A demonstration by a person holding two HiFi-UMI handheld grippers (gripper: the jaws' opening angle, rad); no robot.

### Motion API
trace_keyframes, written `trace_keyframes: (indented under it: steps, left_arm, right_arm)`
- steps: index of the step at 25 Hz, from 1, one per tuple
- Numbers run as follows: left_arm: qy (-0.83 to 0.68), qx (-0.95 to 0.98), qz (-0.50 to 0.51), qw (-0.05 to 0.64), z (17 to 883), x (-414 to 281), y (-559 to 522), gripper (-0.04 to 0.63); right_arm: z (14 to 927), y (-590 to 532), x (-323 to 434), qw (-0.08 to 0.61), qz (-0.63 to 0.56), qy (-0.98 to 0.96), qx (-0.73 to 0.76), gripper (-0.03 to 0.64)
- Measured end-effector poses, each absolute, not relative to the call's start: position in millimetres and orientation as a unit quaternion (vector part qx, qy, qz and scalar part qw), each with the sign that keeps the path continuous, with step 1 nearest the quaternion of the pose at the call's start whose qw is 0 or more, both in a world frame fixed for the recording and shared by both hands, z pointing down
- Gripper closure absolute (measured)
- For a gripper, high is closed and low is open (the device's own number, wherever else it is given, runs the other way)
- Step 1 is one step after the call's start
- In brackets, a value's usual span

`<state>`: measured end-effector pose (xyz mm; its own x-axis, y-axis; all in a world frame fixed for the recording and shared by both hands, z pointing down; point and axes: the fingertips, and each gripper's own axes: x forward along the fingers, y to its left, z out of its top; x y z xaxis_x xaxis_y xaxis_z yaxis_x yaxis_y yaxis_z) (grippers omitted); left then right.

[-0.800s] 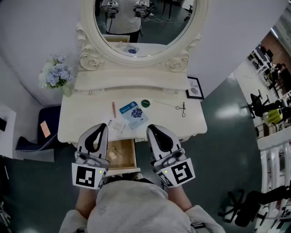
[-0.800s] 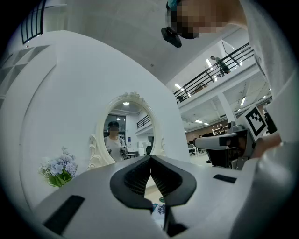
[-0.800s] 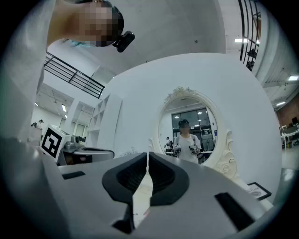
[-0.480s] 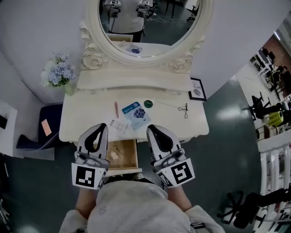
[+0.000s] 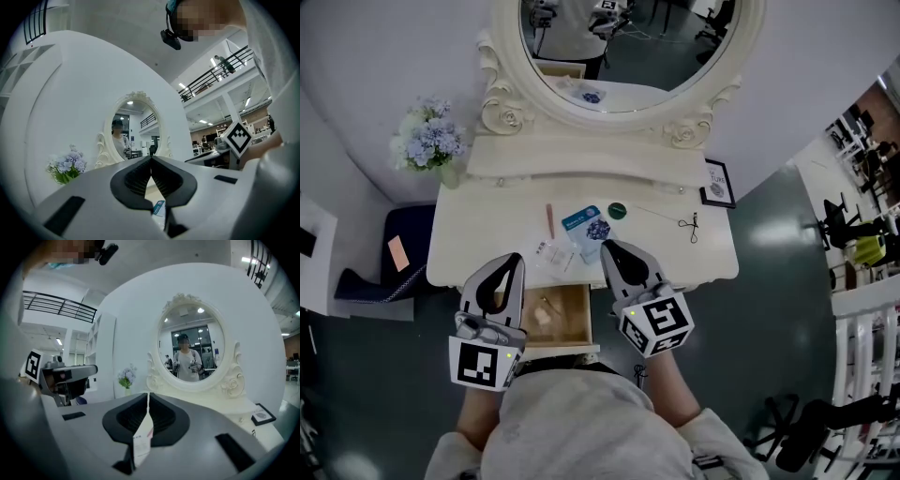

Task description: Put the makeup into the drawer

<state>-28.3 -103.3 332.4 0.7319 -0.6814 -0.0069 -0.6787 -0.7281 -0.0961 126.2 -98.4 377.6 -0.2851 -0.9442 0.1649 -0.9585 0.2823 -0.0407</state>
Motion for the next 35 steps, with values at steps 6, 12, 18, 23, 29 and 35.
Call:
trace_keyframes:
  steps: [6, 12, 18, 23, 29, 35]
  left_arm:
    - [0.369, -0.928, -0.023, 0.043, 339, -39, -109, 0.581]
    - [0.376, -0.925, -0.028, 0.037, 343, -48, -114, 0.581]
    - [0.372, -0.926, -0.038, 0.046, 349, -52, -117, 0.58]
    - [0.363, -0.928, -0.046, 0.075, 349, -50, -117, 0.581]
    - [0.374, -0.924, -0.036, 0.063, 351, -57, -121, 0.58]
    - [0.391, -0.918, -0.038, 0.052, 356, -70, -124, 0.58]
  right_arm:
    - [427, -132, 123, 0.078, 0.152, -0.798, 0.578, 0.591]
    - [466, -149, 114, 0.105, 0.208, -0.795, 0.56, 0.591]
    - [501, -173, 102, 0.128, 0.254, -0.793, 0.538, 0.591]
    - [525, -193, 90, 0.158, 0.281, -0.791, 0.519, 0.59]
    - [557, -213, 83, 0.191, 0.318, -0.776, 0.51, 0.589]
    - [589, -223, 82, 0.229, 0.34, -0.757, 0.51, 0.589]
